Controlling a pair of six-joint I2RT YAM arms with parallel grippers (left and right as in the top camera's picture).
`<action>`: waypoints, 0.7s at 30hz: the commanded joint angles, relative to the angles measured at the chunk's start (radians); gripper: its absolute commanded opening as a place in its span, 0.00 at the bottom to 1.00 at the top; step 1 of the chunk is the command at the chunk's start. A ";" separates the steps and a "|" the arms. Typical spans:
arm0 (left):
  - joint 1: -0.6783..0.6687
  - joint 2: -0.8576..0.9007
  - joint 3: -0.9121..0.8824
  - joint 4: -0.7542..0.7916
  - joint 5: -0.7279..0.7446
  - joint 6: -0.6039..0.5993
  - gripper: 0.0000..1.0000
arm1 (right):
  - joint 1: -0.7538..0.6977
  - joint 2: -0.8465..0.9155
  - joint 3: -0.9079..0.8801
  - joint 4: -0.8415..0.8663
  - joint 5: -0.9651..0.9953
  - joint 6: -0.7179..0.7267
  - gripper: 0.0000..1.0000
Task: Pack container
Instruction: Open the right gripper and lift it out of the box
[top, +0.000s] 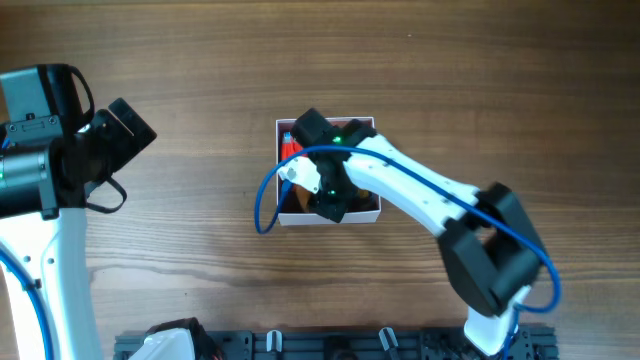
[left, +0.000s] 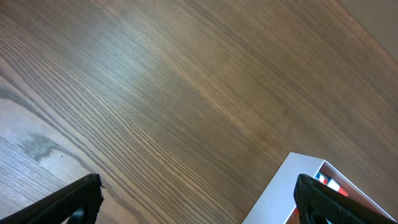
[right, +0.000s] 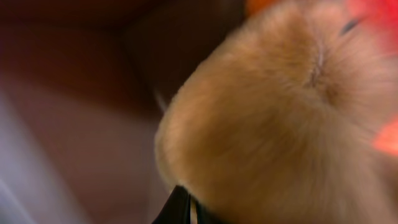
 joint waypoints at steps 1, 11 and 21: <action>0.007 -0.008 0.012 -0.001 -0.010 0.016 1.00 | -0.021 0.085 -0.014 0.023 0.082 0.075 0.04; 0.007 -0.009 0.012 0.000 -0.010 0.016 1.00 | -0.021 -0.151 -0.014 0.025 0.083 0.041 0.04; 0.007 -0.009 0.012 0.000 -0.010 0.016 1.00 | -0.021 -0.422 -0.014 0.032 0.124 0.023 0.06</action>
